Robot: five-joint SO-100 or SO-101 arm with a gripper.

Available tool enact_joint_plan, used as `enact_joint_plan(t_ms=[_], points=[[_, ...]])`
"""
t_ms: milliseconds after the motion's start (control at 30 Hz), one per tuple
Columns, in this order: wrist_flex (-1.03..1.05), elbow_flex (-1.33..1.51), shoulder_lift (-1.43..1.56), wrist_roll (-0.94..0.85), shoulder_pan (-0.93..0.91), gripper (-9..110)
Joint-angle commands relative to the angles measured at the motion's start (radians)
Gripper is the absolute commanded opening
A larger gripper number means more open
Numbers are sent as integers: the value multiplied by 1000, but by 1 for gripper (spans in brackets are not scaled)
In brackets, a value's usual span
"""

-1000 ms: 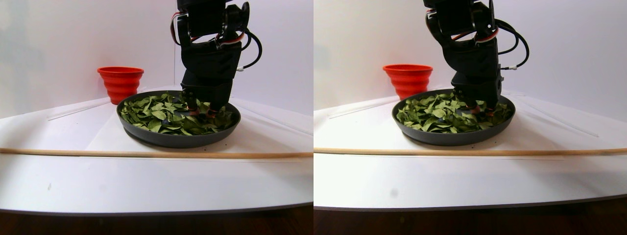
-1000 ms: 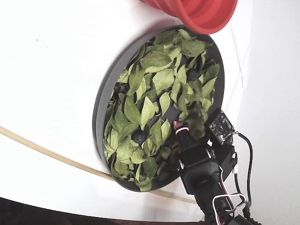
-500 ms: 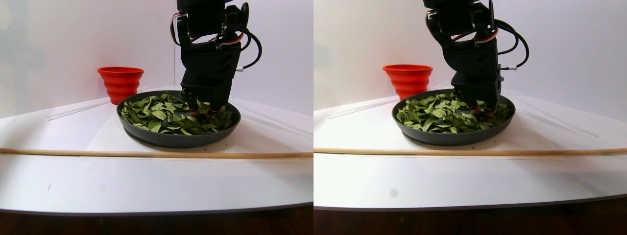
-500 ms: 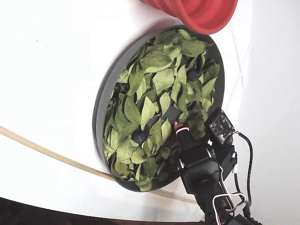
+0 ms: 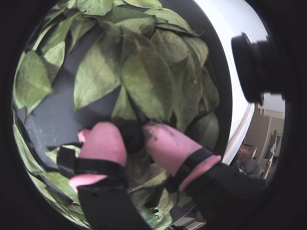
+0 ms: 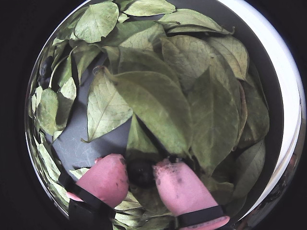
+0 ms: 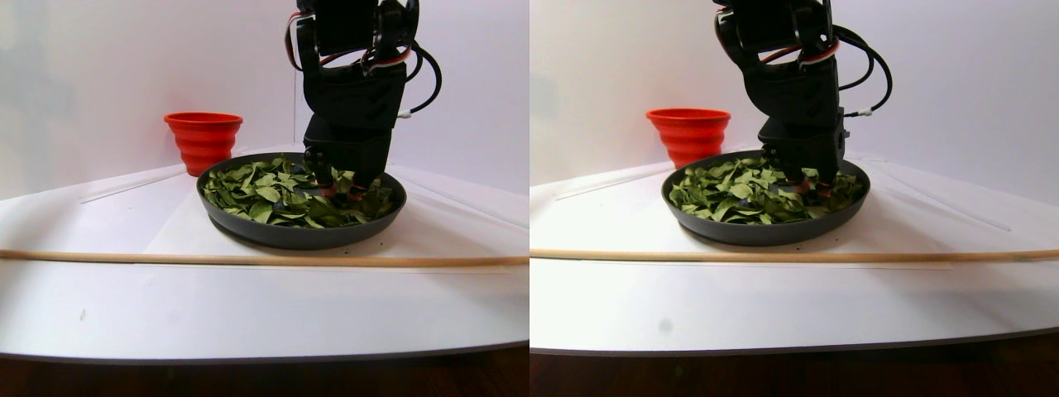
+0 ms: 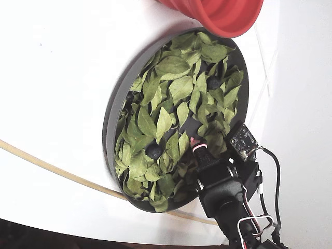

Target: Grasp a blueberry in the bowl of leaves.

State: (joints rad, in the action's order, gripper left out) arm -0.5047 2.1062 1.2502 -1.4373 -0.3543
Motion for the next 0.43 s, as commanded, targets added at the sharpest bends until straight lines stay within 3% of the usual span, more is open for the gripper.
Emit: enact_joint_plan(t_ms=[0, 400], points=[[17, -15, 114, -2, 9, 9], [54, -14, 190, -2, 48, 9]])
